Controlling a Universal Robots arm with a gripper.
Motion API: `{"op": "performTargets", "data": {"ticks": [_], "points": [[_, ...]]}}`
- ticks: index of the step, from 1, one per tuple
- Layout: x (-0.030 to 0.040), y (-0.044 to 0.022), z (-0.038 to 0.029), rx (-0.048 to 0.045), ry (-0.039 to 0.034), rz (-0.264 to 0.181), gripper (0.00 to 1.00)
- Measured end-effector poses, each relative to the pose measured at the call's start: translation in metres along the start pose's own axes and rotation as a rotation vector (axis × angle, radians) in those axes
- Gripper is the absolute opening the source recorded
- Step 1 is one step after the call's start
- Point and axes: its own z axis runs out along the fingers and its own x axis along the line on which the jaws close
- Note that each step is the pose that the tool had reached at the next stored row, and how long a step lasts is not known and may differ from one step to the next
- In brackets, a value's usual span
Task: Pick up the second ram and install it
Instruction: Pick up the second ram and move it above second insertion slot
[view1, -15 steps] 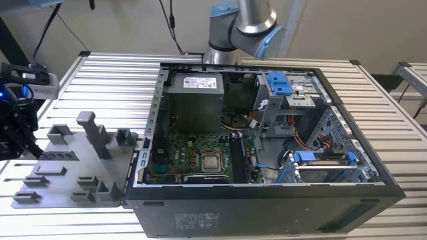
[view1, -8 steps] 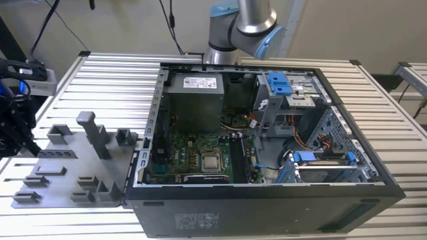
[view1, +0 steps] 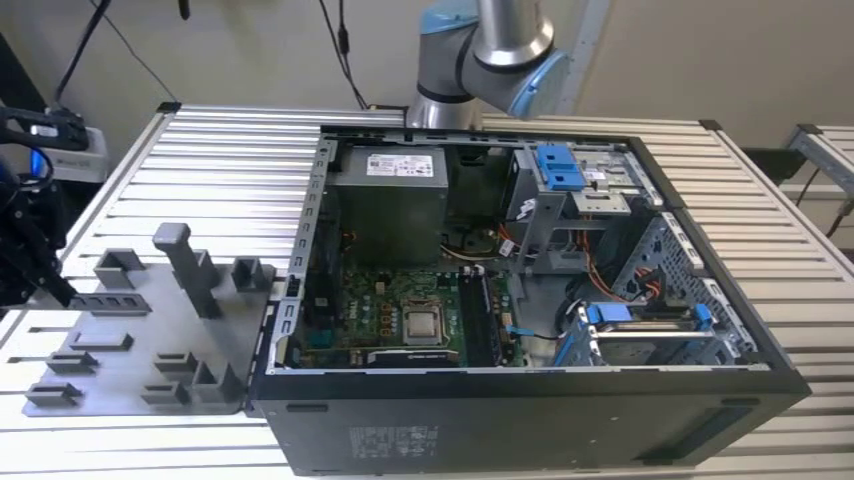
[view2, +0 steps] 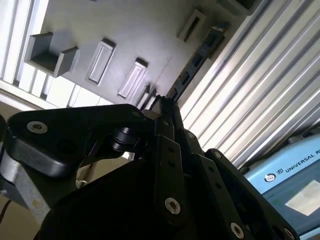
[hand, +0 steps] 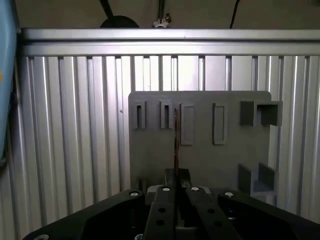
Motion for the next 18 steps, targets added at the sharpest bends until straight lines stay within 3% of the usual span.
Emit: {"op": "performTargets", "data": {"ticks": [18], "points": [[-0.0010,0.0001,-0.0198,0.0000,0.0000,0.000,0.14]]}}
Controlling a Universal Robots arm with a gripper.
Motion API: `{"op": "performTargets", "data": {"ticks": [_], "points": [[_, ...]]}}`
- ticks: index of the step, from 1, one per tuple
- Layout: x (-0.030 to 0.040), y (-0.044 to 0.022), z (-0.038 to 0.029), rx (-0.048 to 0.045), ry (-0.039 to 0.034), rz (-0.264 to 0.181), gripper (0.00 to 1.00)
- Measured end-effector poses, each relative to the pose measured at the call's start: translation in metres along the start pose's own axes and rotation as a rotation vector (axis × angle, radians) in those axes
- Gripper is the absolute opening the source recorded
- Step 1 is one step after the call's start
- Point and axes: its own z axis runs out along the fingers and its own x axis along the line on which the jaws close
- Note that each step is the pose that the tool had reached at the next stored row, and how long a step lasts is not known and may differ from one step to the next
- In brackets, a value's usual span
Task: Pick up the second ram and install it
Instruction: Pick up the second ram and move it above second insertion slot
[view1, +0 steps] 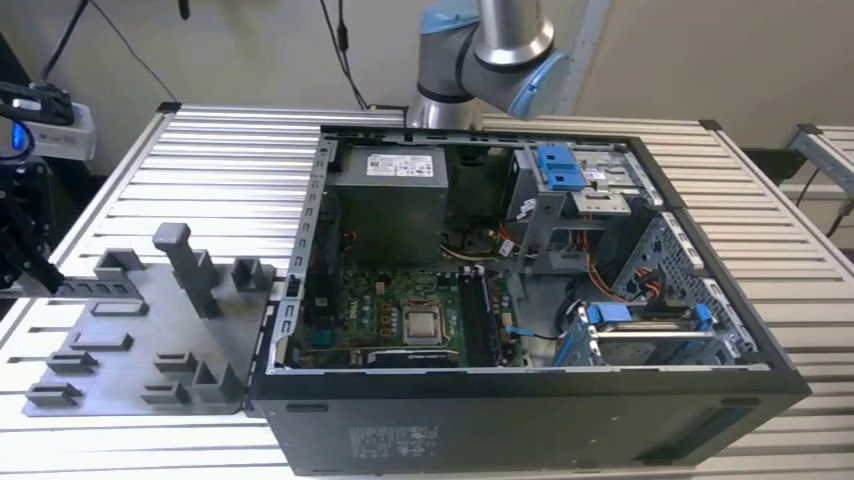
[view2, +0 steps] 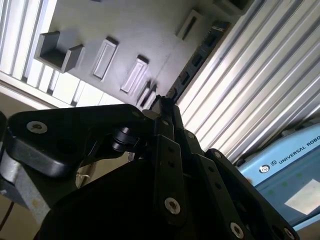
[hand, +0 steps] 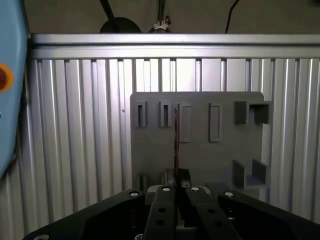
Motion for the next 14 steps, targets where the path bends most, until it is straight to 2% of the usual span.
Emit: {"op": "performTargets", "data": {"ticks": [14], "points": [[-0.0008,0.0001,-0.0153,0.0001,0.0000,0.000,0.14]]}}
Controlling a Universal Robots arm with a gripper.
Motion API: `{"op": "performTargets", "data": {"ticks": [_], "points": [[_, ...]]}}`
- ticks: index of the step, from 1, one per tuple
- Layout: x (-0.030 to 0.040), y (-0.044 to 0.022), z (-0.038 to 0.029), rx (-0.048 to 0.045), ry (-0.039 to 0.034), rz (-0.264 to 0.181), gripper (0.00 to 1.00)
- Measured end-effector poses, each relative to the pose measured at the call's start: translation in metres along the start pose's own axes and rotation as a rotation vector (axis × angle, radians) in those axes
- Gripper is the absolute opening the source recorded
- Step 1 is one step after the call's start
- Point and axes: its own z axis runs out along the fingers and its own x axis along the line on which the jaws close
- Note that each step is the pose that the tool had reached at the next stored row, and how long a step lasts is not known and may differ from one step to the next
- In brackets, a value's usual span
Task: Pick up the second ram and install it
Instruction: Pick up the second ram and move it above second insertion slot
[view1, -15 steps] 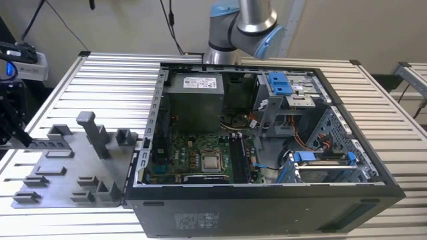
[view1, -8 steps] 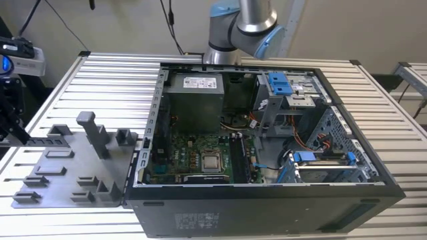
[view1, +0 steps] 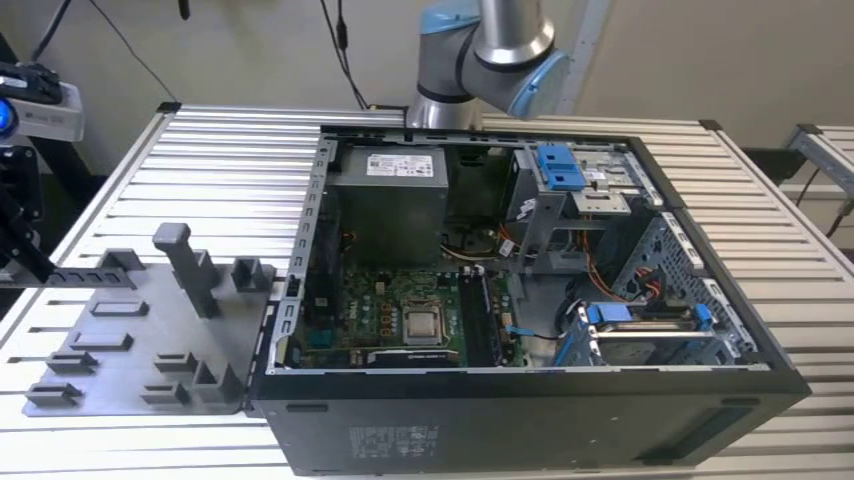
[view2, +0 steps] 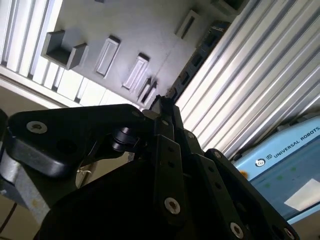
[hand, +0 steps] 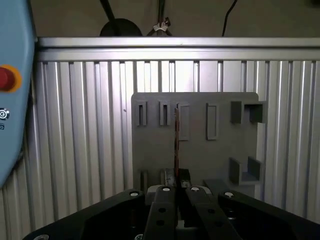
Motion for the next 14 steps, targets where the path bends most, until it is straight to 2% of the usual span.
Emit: {"op": "performTargets", "data": {"ticks": [14], "points": [[-0.0005,0.0000,-0.0103,0.0000,0.0000,0.000,0.14]]}}
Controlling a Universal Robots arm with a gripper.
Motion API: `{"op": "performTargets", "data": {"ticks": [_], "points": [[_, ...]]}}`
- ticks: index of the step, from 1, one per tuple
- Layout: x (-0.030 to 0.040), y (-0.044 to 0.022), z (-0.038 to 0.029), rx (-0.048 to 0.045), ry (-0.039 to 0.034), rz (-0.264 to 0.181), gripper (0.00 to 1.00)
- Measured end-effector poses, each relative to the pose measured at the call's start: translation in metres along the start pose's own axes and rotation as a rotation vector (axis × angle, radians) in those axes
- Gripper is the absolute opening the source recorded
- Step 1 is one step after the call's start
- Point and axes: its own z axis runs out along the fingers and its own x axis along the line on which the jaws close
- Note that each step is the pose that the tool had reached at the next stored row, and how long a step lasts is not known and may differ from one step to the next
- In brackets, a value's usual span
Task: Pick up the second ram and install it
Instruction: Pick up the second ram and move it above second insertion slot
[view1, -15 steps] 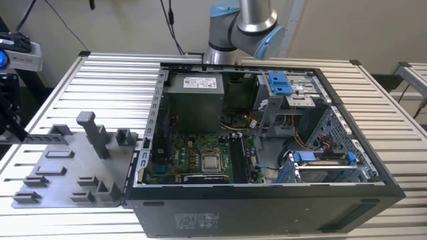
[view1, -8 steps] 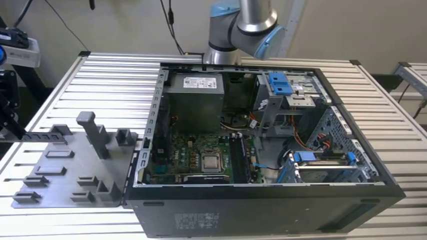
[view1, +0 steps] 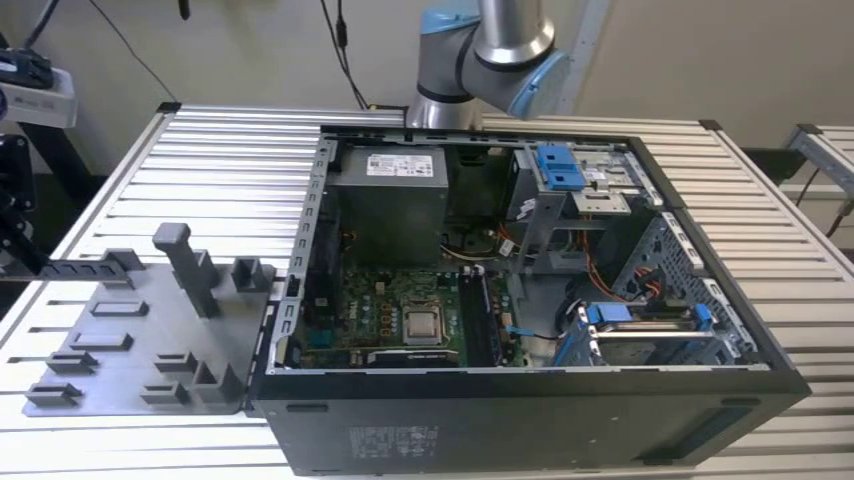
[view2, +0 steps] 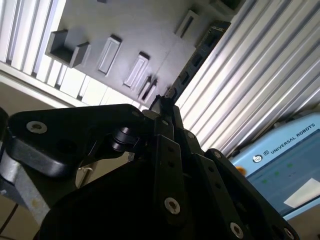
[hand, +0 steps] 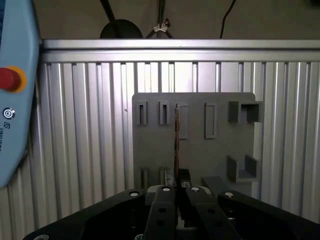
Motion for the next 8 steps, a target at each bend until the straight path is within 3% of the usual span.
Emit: {"op": "performTargets", "data": {"ticks": [8], "points": [[-0.0002,0.0000,-0.0040,0.0000,0.0000,0.000,0.14]]}}
